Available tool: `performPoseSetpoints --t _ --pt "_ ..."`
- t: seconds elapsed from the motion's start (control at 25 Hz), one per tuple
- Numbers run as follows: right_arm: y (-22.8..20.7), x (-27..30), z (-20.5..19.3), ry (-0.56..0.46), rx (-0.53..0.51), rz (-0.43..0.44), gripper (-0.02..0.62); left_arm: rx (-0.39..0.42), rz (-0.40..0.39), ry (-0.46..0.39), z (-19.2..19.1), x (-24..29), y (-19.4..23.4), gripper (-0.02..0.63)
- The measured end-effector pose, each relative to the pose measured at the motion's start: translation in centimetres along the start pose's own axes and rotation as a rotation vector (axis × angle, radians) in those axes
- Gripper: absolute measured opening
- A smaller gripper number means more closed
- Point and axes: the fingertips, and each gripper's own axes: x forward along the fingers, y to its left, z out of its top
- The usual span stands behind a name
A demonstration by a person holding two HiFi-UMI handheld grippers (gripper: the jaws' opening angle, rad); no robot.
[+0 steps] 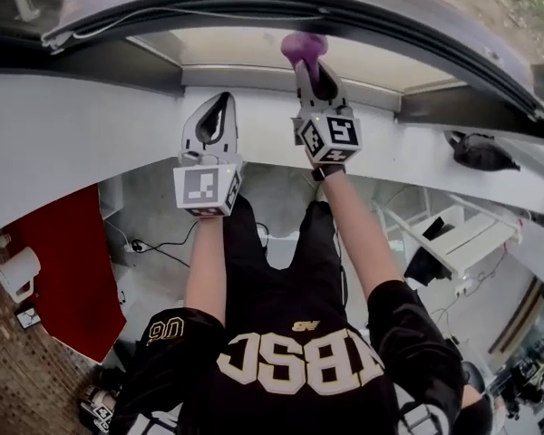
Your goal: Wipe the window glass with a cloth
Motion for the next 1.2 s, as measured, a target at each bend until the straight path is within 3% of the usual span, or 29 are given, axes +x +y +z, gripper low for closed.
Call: performPoseSetpoints --t 0.2,0.36,0.48,0.56,0.68,0.88,1.0,1.2 --pt "14.0 9.4 -4.0 0.06 -0.016 0.191 0.075 -0.009 0.055 0.032 -1.4 -4.5 10.0 0.018" --pt "23.6 14.6 -6.1 0.105 -0.074 0.347 0.075 -0.024 0.117 0.041 -1.9 -8.1 14.5 0.018" --pt "27.7 17.2 -7.3 0.129 -0.106 0.415 0.075 -0.028 0.159 0.035 -2.2 -9.6 16.1 0.018" --pt "27.6 18.5 -7.5 0.142 -0.056 0.387 0.075 -0.034 0.175 0.033 -2.1 -10.0 16.6 0.018" --pt "24.4 18.6 -6.7 0.137 0.011 0.309 0.075 -0.04 0.167 0.029 -2.0 -9.6 16.2 0.018" --pt "13.9 12.8 -4.1 0.108 -0.018 0.176 0.075 -0.054 0.088 0.017 -2.0 -6.3 10.7 0.018" --pt "5.0 7.7 -2.4 0.093 -0.017 0.072 0.075 -0.058 0.008 0.016 -2.6 -3.3 3.9 0.018" --pt "-13.2 -2.8 0.1 0.042 0.055 -0.215 0.075 -0.055 -0.151 0.068 -4.4 2.1 -10.1 0.018"
